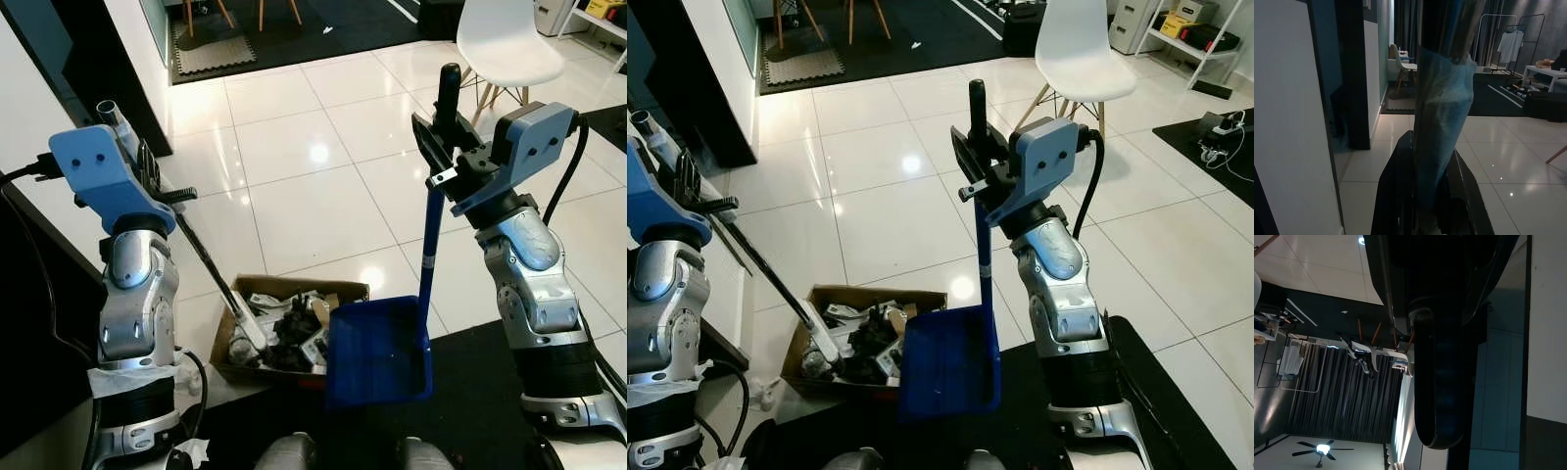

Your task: Sweep floor

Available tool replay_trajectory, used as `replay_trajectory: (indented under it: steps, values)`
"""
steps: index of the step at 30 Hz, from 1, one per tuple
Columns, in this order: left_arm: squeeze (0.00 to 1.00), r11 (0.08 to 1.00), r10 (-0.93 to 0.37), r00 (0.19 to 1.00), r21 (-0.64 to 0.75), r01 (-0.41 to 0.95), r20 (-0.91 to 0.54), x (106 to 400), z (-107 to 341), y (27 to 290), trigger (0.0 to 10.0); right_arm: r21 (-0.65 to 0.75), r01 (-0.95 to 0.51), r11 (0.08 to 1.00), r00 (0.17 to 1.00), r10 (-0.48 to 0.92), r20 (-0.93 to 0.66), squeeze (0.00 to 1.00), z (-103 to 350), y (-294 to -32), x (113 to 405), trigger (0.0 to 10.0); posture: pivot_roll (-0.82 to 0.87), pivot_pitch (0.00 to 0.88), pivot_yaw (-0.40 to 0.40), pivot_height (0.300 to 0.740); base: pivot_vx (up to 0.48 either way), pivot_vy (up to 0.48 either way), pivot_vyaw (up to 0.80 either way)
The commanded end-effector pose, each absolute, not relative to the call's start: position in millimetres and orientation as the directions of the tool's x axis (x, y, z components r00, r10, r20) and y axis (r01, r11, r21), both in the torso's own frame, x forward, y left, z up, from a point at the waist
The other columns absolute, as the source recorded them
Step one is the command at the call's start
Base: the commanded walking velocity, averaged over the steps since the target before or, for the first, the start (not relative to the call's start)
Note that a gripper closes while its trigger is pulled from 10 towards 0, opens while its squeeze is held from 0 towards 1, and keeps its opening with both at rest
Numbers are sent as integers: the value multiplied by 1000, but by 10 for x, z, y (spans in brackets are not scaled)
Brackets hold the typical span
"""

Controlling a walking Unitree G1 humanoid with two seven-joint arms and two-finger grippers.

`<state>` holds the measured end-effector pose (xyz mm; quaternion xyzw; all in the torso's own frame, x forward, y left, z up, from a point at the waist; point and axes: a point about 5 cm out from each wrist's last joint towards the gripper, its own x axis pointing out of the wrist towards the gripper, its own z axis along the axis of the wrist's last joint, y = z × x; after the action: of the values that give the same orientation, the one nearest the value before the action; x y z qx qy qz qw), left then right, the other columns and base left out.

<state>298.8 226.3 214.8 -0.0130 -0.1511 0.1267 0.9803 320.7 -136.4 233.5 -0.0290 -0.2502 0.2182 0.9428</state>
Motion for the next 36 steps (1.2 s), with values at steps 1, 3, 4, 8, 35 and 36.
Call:
replay_trajectory:
  steps: [1, 3, 4, 8, 35, 36]
  values:
    - [0, 967, 254, 901, -65, -247, 352, 2947, 2265, 2279, 10000, -158, -389, 908, 766, 413, 493, 0, 2418, -1377, 3216, 10000, 42, 20, 37, 740, 0, 0, 0]
    - [0, 967, 252, 901, -67, -245, 354, 2946, 2265, 2277, 10000, -156, -390, 907, 764, 414, 495, 0, 2421, -1373, 3215, 10000, 41, 20, 36, 740, 0, 0, 0]
    - [0, 967, 252, 901, -67, -245, 354, 2946, 2265, 2277, 10000, -156, -390, 907, 764, 414, 495, 0, 2421, -1373, 3215, 10000, 41, 20, 36, 740, 0, 0, 0]
    - [0, 967, 253, 901, -67, -246, 353, 2944, 2263, 2284, 10000, -153, -393, 907, 762, 415, 498, 0, 2428, -1365, 3216, 10000, 42, 20, 35, 740, 0, 0, 0]
    - [0, 968, 248, 902, -62, -242, 354, 2949, 2259, 2290, 10000, -154, -400, 904, 757, 420, 500, 0, 2433, -1349, 3224, 10000, 42, 15, 36, 740, -332, 0, 0]
    - [0, 968, 248, 902, -62, -242, 354, 2950, 2259, 2290, 10000, -153, -402, 903, 757, 421, 500, 0, 2433, -1347, 3224, 10000, 42, 15, 36, 740, -382, 0, 0]
